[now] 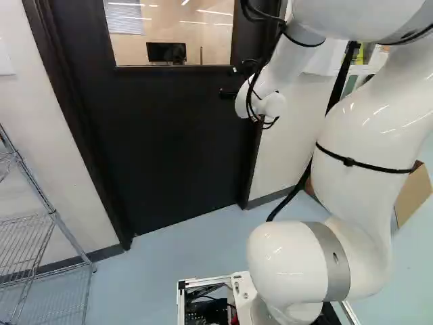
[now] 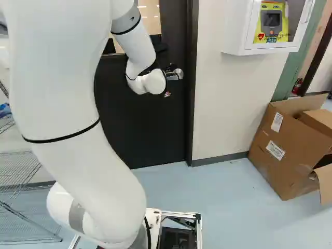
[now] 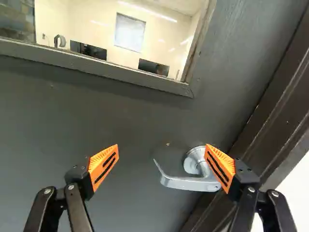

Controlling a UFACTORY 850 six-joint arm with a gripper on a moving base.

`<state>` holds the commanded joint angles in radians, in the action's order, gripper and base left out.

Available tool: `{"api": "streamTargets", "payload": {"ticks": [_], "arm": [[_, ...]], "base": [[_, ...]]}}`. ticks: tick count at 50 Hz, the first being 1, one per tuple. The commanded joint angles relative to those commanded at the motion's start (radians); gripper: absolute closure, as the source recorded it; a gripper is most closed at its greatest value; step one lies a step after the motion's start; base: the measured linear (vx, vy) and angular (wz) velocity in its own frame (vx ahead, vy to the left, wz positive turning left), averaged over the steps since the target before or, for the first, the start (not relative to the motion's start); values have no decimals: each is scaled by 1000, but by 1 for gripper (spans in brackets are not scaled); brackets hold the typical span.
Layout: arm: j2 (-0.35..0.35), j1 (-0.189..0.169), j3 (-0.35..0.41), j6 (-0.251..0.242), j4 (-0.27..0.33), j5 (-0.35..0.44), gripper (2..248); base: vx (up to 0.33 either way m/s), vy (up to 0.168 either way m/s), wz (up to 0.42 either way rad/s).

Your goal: Open the door and move inside

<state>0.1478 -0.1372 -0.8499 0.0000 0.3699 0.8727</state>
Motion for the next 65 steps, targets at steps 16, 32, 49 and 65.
{"api": "streamTargets", "payload": {"ticks": [16,32,49,65], "arm": [[20,2,-23,0,0,0,3],[37,5,-36,0,0,0,3],[60,6,-26,0,0,0,3],[84,6,-16,0,0,0,3]], "base": [[0,0,0],[0,0,0],[0,0,0],[0,0,0]]}}
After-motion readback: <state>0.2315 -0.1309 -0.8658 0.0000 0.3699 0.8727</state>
